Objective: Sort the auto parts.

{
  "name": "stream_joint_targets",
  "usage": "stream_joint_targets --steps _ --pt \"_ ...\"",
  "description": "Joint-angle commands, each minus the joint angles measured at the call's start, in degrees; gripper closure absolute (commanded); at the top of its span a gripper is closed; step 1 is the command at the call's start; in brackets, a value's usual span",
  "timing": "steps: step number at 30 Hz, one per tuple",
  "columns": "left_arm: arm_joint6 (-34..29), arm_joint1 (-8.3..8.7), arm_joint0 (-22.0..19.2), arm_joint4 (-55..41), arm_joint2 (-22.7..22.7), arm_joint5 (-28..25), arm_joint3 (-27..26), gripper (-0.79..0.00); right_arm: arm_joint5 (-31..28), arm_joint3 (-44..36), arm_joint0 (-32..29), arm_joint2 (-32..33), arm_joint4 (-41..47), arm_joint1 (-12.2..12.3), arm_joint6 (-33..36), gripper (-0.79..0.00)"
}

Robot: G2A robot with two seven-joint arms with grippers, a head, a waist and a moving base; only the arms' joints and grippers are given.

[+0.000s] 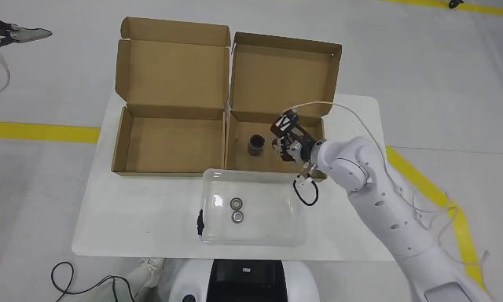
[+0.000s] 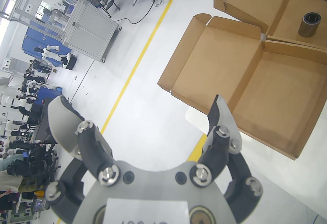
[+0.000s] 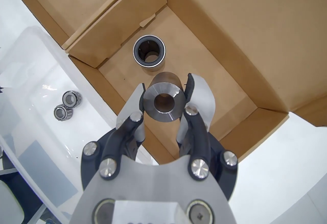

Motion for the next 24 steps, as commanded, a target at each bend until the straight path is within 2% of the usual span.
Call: stream_joint_targets --steps 1,16,24 --pt "0.0 0.00 0.0 0.0 0.0 0.0 0.0 -0.785 0.2 2.2 1.1 -1.1 0.6 -0.4 0.4 0.000" --pt "0.0 0.00 0.0 0.0 0.0 0.0 0.0 -0.785 5.9 11.9 8.3 -10.3 -1.9 -3.7 5.5 0.000" --pt "0.0 0.00 0.0 0.0 0.0 0.0 0.0 -0.785 6.3 16.7 11.1 -12.6 -1.3 -5.3 5.8 0.000"
